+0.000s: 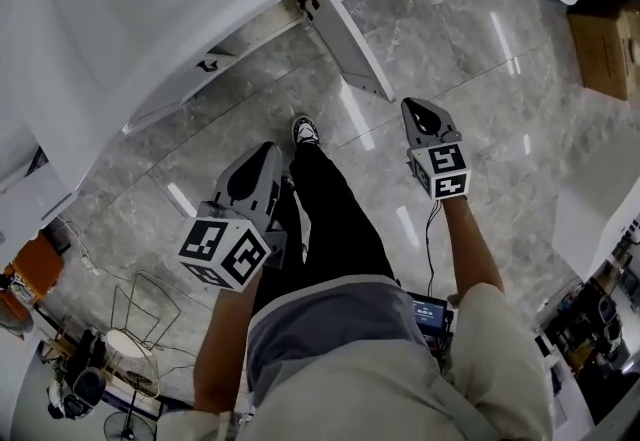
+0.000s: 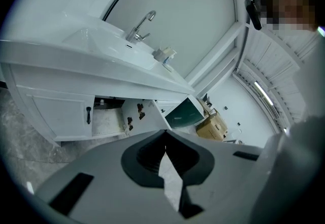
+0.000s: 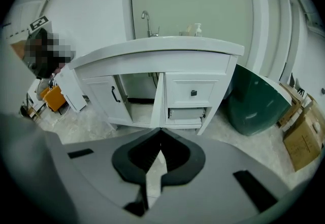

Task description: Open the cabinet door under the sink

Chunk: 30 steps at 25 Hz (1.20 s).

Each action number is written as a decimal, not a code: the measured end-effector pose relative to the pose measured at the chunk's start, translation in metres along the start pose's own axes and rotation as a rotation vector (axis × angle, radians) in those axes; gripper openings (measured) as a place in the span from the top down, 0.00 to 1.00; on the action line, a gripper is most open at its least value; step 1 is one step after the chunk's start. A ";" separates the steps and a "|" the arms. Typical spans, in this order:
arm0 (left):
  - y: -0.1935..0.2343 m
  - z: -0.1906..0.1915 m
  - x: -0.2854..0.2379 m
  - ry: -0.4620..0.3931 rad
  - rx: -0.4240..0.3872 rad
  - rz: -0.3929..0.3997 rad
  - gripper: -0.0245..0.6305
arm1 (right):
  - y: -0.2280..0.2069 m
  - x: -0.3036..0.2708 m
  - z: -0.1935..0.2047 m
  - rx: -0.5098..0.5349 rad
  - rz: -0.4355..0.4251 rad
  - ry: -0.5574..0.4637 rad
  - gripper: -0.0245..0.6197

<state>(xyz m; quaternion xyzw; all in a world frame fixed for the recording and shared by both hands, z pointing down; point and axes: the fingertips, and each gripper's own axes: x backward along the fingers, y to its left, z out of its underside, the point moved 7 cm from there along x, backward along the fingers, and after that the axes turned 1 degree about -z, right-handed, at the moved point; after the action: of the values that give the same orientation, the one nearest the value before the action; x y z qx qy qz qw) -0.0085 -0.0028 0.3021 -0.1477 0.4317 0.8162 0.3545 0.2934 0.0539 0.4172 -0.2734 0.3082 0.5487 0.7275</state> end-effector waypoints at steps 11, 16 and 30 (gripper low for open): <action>-0.002 -0.014 0.028 -0.041 -0.022 -0.043 0.96 | 0.027 0.034 -0.053 -0.037 -0.099 -0.080 0.94; 0.005 -0.017 0.043 -0.048 -0.022 -0.076 0.96 | 0.045 0.045 -0.083 -0.017 -0.147 -0.111 0.94; 0.007 -0.042 0.097 -0.168 -0.020 -0.144 0.96 | 0.085 0.070 -0.145 0.022 -0.248 -0.171 0.94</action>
<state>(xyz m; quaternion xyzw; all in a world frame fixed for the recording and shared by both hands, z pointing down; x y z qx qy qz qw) -0.0847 0.0040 0.2289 -0.1130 0.3804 0.8024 0.4458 0.2044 0.0121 0.2639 -0.2537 0.2151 0.4726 0.8161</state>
